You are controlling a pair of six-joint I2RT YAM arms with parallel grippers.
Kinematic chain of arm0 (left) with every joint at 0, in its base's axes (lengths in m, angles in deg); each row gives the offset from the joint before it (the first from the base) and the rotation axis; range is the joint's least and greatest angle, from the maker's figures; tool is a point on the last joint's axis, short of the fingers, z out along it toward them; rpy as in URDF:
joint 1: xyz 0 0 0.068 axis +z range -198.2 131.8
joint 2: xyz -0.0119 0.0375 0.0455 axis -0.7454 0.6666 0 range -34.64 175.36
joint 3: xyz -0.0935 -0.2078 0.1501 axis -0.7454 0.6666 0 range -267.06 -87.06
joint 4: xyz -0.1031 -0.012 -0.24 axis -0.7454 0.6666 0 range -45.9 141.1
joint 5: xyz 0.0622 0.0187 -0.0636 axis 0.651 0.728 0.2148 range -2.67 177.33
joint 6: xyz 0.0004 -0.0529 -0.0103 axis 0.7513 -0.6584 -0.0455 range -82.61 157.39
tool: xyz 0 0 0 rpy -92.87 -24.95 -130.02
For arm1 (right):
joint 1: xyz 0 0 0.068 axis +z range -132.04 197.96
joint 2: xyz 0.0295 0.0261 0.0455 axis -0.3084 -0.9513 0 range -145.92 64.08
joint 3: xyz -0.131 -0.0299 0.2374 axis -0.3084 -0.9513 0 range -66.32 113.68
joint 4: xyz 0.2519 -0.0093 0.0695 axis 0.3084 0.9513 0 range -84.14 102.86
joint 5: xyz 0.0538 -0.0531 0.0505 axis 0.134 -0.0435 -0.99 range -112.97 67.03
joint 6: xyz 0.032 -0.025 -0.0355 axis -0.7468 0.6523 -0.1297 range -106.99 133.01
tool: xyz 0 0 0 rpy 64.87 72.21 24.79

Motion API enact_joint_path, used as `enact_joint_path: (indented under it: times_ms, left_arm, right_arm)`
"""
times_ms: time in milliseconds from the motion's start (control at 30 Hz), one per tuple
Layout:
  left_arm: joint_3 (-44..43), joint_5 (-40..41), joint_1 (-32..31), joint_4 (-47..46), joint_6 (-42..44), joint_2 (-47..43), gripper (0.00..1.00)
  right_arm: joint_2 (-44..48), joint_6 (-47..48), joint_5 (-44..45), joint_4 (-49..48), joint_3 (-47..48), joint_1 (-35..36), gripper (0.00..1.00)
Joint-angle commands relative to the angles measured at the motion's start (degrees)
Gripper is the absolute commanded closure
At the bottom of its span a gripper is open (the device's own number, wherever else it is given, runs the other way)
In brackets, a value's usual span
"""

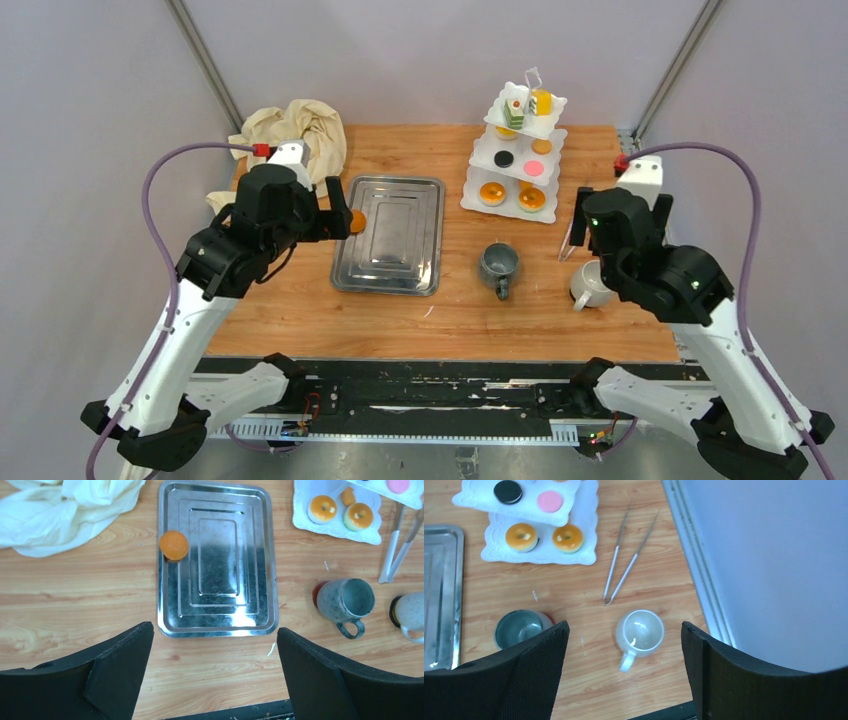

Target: Serve the afternoon tea

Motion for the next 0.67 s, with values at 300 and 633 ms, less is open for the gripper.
enact_joint_path:
  times_ms: [300, 633]
  left_arm:
    - [-5.1, 3.5, 0.4, 0.8, 7.1, -6.2, 0.02]
    - [-2.9, 6.3, 0.4, -1.2, 6.9, -7.2, 0.02]
  right_arm:
    - [2.9, 1.7, 7.9, 4.9, 5.9, -0.8, 0.17]
    - [1.6, -0.7, 9.1, 4.6, 5.4, -0.8, 0.16]
